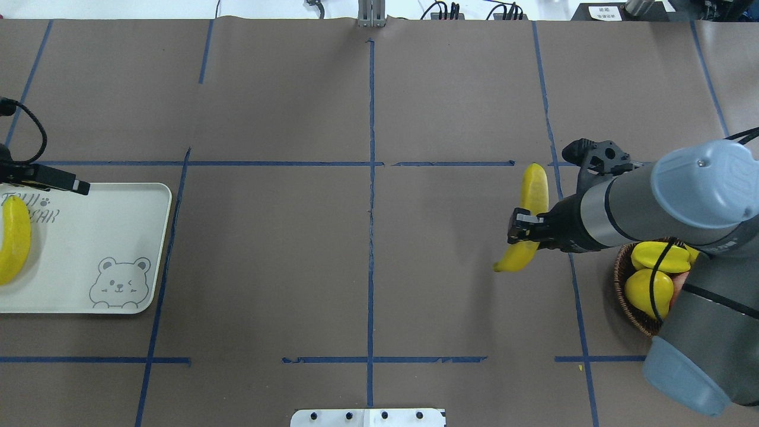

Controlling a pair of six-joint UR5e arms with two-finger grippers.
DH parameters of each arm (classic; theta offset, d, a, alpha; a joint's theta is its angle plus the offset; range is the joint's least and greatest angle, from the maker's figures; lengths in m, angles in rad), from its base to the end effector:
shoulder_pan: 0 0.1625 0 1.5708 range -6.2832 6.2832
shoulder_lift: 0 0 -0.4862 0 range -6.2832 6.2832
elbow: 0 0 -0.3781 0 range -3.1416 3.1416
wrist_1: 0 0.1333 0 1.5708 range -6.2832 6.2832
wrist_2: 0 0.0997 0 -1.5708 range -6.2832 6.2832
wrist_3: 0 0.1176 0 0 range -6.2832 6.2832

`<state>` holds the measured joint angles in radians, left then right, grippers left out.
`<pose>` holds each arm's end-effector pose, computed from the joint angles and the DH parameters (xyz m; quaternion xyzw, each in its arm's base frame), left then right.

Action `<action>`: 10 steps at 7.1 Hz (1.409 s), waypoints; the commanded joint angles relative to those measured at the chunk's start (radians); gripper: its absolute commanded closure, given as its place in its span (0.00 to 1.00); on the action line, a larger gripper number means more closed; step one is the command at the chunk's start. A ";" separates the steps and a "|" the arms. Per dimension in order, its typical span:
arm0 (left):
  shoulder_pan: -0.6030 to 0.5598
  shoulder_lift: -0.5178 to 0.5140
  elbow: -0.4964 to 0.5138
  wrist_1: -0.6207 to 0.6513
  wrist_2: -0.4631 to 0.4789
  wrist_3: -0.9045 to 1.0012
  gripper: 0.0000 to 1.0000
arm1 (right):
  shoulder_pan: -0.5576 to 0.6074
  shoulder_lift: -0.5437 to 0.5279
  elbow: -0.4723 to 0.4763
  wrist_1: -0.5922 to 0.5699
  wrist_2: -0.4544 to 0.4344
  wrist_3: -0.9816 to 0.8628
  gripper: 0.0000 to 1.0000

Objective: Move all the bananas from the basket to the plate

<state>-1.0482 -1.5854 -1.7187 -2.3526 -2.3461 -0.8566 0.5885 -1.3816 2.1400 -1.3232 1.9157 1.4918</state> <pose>0.2087 -0.4645 0.5560 0.1107 0.5276 0.0325 0.8416 -0.3746 -0.3624 0.3550 0.0135 -0.4979 0.1375 0.8561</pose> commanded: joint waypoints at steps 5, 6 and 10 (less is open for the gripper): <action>0.208 -0.376 -0.006 -0.073 -0.052 -0.643 0.00 | -0.235 0.090 -0.262 0.746 -0.232 0.188 0.95; 0.255 -0.424 -0.006 -0.073 -0.021 -0.695 0.00 | -0.271 0.134 -0.276 0.745 -0.268 0.191 0.95; 0.426 -0.524 -0.016 -0.059 0.152 -0.872 0.00 | -0.308 0.211 -0.338 0.745 -0.337 0.197 0.94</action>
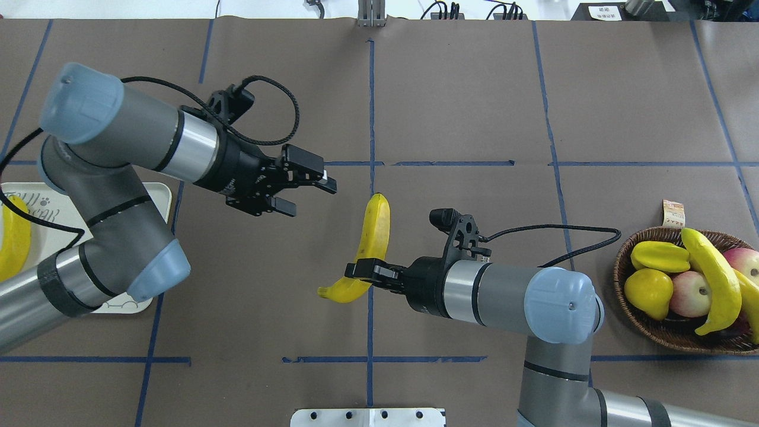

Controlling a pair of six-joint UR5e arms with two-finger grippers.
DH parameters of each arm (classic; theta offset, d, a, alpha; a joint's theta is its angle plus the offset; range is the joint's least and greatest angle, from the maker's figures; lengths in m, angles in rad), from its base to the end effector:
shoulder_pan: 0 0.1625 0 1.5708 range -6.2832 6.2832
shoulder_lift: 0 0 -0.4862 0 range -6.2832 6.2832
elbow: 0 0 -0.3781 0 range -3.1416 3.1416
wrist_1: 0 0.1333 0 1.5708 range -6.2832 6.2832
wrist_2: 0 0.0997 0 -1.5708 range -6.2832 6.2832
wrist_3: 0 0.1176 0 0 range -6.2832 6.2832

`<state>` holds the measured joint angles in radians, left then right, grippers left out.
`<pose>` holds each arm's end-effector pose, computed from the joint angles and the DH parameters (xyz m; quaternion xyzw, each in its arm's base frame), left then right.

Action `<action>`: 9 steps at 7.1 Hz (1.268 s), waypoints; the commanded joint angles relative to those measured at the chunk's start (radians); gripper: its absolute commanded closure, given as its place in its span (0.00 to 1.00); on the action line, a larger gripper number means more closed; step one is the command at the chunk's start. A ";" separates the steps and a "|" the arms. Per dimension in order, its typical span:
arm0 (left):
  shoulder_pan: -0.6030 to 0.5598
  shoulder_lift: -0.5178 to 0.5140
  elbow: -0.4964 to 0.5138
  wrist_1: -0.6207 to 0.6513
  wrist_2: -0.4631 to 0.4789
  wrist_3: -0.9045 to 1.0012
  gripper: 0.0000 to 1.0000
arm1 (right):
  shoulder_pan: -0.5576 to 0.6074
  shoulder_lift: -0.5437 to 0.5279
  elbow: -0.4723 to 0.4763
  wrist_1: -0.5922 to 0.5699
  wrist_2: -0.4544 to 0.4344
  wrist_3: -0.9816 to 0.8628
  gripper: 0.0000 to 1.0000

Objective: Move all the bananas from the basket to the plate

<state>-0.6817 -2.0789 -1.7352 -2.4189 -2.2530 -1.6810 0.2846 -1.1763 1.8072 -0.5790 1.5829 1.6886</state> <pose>0.4507 -0.4419 0.2567 -0.0495 0.6914 -0.0507 0.7190 -0.5431 -0.2963 0.2827 0.0563 -0.7230 0.1333 0.6755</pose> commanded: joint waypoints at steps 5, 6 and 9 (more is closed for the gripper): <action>0.195 -0.078 0.035 0.029 0.240 -0.048 0.04 | -0.004 0.006 0.001 0.001 -0.004 0.002 0.93; 0.195 -0.082 0.049 0.032 0.242 -0.045 0.08 | -0.005 0.006 0.001 0.001 -0.004 0.002 0.93; 0.195 -0.093 0.059 0.034 0.262 -0.037 0.27 | -0.012 0.004 0.004 -0.001 -0.004 0.002 0.93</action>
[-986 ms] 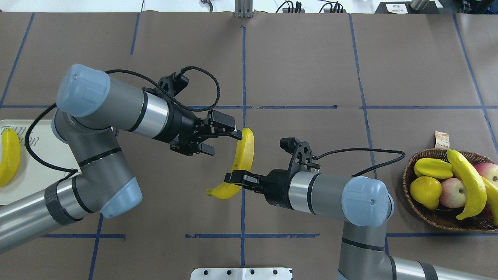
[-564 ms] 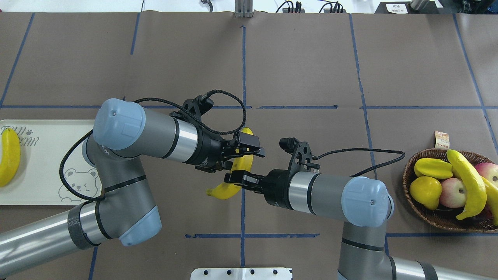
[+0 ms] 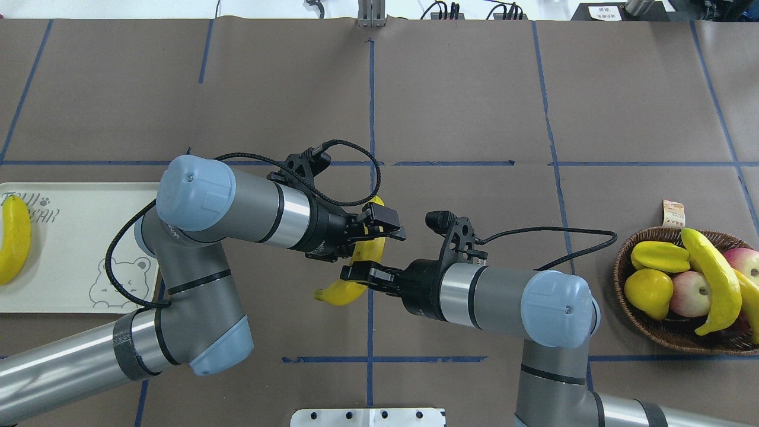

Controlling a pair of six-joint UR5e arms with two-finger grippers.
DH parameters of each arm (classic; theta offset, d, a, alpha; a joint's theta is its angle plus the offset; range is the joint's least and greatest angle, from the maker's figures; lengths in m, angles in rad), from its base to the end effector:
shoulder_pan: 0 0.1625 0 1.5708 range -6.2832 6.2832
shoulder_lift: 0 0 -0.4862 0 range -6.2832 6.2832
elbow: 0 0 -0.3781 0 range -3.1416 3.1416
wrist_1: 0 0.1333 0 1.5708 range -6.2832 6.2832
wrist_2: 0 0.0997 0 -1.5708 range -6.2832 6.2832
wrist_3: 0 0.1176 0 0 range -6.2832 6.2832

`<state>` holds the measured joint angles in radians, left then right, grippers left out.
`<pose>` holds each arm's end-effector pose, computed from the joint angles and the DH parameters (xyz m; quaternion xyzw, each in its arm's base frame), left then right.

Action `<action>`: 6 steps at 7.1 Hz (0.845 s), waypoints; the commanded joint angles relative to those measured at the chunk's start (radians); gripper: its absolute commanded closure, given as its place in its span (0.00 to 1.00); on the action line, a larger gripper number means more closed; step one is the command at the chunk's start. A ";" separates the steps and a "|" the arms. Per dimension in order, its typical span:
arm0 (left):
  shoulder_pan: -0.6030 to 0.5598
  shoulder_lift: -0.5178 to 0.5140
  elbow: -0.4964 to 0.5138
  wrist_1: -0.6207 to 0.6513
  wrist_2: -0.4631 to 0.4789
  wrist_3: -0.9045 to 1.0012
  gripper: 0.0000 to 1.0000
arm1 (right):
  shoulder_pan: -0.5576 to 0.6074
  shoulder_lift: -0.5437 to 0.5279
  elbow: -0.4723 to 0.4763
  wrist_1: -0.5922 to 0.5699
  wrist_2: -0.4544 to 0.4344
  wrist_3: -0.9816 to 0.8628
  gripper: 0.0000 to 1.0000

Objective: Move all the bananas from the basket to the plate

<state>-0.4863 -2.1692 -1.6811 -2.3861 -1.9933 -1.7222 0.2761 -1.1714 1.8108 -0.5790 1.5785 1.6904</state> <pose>0.5550 -0.3896 0.2236 -0.0371 0.6909 -0.0843 0.7171 -0.5449 -0.2920 0.2782 0.0543 -0.7261 0.1320 0.6726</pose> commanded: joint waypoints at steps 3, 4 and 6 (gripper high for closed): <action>-0.012 -0.001 0.009 -0.001 0.001 0.133 0.31 | -0.012 -0.002 0.002 -0.002 0.003 -0.003 0.93; -0.015 0.000 0.011 0.001 0.001 0.147 0.32 | -0.012 -0.004 0.004 -0.001 0.003 -0.003 0.92; -0.029 0.003 0.014 0.036 -0.005 0.229 0.32 | -0.017 -0.004 0.004 -0.001 0.003 -0.003 0.93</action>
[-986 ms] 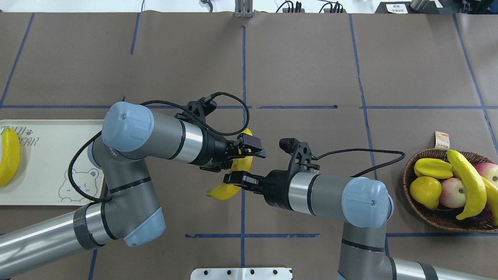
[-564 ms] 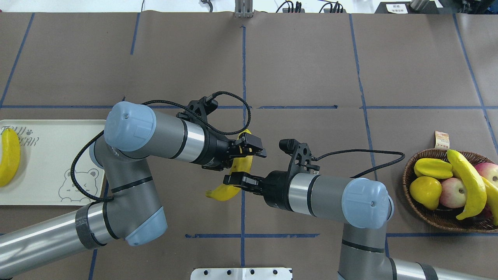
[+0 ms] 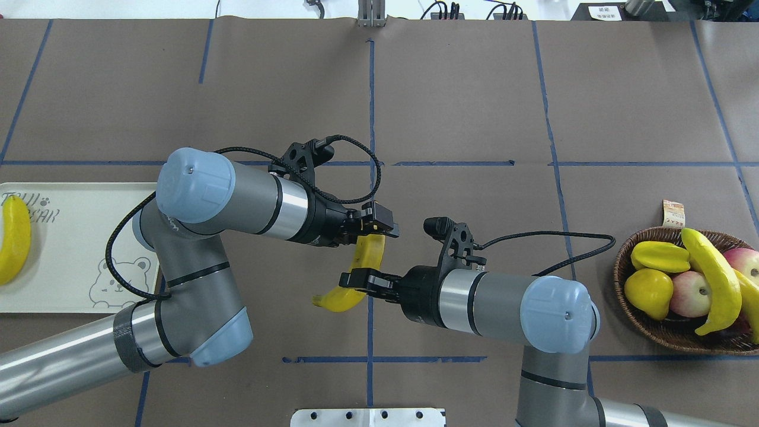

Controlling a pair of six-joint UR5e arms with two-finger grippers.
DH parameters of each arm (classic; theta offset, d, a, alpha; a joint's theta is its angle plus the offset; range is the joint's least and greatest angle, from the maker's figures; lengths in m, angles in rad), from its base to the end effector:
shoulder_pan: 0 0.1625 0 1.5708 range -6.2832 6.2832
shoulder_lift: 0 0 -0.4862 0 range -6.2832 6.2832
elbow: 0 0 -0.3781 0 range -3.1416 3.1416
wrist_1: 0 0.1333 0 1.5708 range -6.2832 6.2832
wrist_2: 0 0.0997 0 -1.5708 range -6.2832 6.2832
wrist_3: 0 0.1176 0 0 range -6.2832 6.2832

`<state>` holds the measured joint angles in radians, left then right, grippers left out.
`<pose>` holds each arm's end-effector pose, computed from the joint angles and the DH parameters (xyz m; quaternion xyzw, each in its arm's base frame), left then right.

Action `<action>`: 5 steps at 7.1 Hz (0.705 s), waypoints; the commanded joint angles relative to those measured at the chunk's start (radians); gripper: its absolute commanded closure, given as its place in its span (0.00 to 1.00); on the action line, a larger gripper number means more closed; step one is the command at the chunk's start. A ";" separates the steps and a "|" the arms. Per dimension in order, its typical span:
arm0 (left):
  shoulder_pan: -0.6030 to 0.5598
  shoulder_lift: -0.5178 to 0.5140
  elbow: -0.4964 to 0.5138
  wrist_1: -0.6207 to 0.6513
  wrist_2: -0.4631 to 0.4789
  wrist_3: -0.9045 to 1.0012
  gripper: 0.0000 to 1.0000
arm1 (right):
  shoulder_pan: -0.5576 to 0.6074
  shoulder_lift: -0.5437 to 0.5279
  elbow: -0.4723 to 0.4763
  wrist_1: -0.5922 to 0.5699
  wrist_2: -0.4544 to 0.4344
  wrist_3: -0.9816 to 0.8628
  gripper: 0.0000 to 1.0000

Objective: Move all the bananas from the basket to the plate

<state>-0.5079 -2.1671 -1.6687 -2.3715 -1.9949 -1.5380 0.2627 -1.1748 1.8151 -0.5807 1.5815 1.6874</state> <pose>0.5512 -0.4040 0.2316 0.0287 0.6816 -0.0297 0.7305 -0.5472 -0.2839 0.2787 0.0495 -0.7262 0.1254 0.6742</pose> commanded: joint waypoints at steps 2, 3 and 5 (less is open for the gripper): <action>-0.006 0.003 0.001 0.020 -0.007 0.045 0.38 | -0.003 0.000 0.000 -0.001 0.000 0.000 0.92; -0.006 0.003 0.001 0.020 -0.008 0.045 0.52 | -0.003 0.000 -0.002 -0.001 0.000 0.000 0.92; -0.006 0.003 -0.006 0.020 -0.008 0.039 0.79 | -0.003 0.000 -0.003 -0.001 0.000 0.000 0.92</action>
<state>-0.5140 -2.1646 -1.6700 -2.3517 -2.0031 -1.4948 0.2592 -1.1750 1.8129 -0.5813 1.5816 1.6874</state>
